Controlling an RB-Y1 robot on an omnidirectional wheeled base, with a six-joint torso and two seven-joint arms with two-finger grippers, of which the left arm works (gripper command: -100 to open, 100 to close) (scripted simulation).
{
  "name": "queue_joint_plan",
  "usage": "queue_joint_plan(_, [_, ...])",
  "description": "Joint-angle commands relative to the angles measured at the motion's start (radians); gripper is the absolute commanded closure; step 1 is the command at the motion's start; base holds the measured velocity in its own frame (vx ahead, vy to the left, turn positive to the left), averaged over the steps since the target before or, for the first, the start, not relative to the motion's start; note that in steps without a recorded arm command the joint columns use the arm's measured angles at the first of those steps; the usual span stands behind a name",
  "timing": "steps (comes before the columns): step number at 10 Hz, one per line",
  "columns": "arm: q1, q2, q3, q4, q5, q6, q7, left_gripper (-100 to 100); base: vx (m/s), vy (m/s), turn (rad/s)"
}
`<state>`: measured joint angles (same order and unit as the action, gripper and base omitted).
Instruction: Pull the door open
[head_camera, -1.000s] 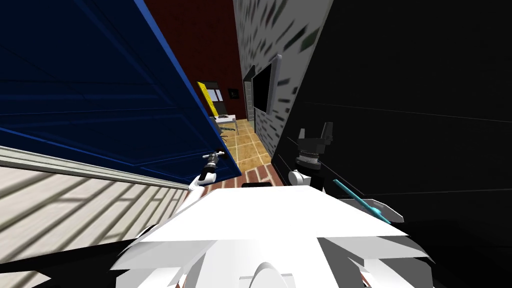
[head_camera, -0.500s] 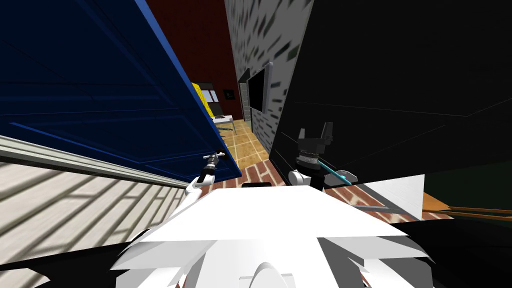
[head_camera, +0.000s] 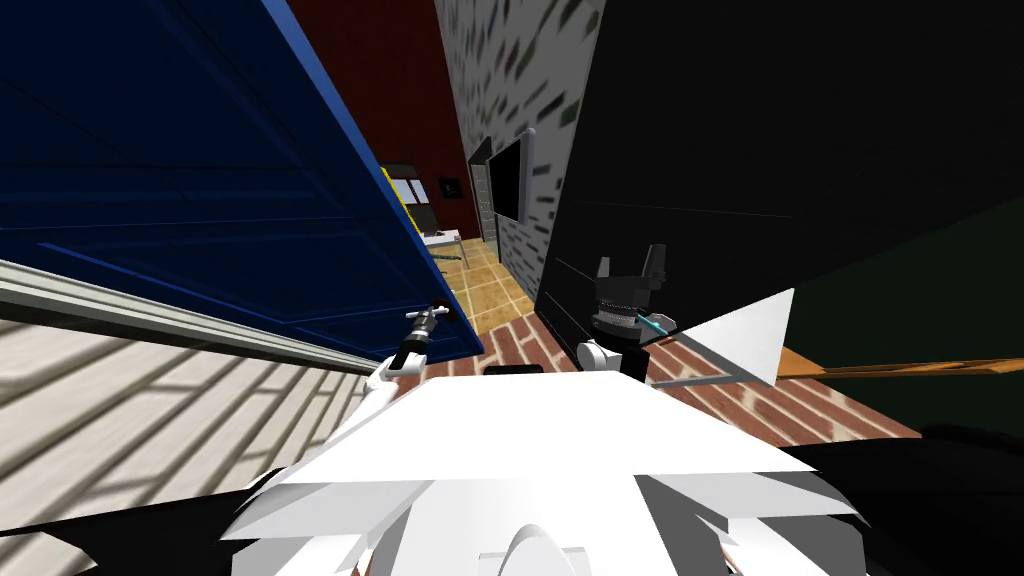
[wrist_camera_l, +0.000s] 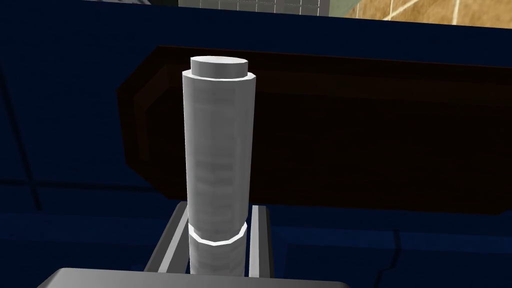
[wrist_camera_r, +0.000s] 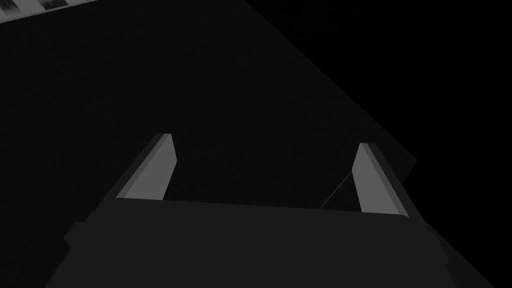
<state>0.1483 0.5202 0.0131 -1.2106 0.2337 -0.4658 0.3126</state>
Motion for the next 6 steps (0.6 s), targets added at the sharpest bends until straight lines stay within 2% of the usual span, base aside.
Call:
queue_joint_plan(1, [0.023,0.017,-0.015,-0.011,0.001,-0.018,0.015,100,-0.218,0.041,-0.12])
queue_joint_plan(2, [0.04,0.035,-0.028,-0.02,0.002,-0.034,0.03,100,-0.249,0.079,-0.159])
queue_joint_plan(5, [0.074,0.069,-0.051,-0.039,0.005,-0.065,0.057,100,-0.238,0.09,-0.136])
queue_joint_plan(6, [0.065,0.059,-0.052,-0.036,0.004,-0.056,0.051,100,-0.11,0.015,-0.031])
